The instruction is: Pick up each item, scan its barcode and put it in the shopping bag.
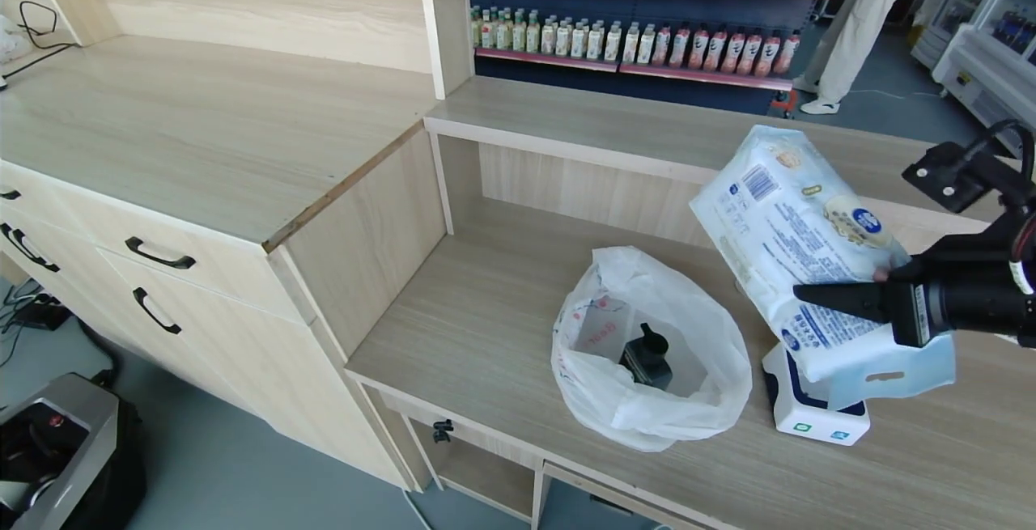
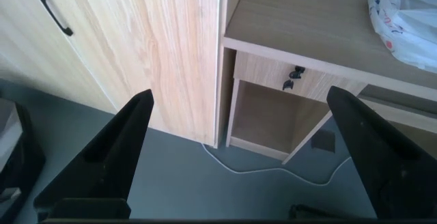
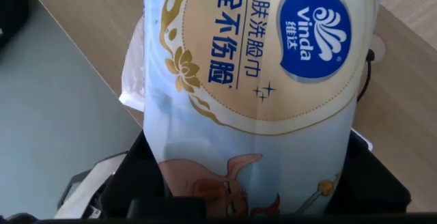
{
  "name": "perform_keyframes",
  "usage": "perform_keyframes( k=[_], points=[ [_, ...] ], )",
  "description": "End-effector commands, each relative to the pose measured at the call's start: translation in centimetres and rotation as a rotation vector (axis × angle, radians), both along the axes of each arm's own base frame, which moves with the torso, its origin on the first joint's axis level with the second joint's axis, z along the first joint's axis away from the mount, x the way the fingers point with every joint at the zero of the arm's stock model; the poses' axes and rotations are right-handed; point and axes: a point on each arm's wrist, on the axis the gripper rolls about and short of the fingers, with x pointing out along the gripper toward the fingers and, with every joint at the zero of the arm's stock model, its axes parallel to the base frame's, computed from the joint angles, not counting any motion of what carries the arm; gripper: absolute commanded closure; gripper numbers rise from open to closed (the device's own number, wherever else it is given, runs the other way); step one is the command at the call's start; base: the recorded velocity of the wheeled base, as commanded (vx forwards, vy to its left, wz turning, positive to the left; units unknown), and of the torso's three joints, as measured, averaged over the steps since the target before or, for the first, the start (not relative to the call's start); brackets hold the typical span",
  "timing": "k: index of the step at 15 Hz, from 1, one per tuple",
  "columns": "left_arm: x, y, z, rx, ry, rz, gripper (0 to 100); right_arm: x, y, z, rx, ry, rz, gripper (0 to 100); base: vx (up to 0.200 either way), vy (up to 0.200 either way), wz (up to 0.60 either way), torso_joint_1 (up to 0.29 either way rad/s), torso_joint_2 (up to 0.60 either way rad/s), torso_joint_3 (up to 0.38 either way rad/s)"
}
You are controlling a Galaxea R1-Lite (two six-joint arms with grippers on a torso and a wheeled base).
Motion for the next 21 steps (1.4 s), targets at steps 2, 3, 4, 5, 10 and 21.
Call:
perform_keyframes(
  k=[2, 3, 4, 5, 10, 21],
  points=[
    [0.0, 0.0, 0.0, -0.001, -0.001, 0.000, 0, 1.3, -2.7, -2.8, -0.062, 0.049, 0.061, 100, 0.000, 0.000, 0.00, 0.000, 0.00, 0.000],
    [0.0, 0.0, 0.0, -0.001, 0.001, 0.000, 0, 1.6, -3.7, -3.3, -0.066, 0.045, 0.095, 100, 0.000, 0.000, 0.00, 0.000, 0.00, 0.000],
    [0.0, 0.0, 0.0, -0.001, 0.001, 0.000, 0, 2.0, -4.7, -3.8, -0.063, 0.043, 0.126, 100, 0.000, 0.000, 0.00, 0.000, 0.00, 0.000],
    [0.0, 0.0, 0.0, -0.001, -0.001, 0.000, 0, 2.5, -5.5, -4.3, -0.067, 0.038, 0.151, 100, 0.000, 0.000, 0.00, 0.000, 0.00, 0.000],
    [0.0, 0.0, 0.0, -0.001, -0.001, 0.000, 0, 4.7, -7.7, -6.3, -0.037, 0.033, 0.173, 100, 0.000, 0.000, 0.00, 0.000, 0.00, 0.000],
    [0.0, 0.0, 0.0, -0.001, -0.001, 0.000, 0, 6.7, -3.7, -7.0, -0.038, -0.176, 0.374, 100, 0.000, 0.000, 0.00, 0.000, 0.00, 0.000]
  ],
)
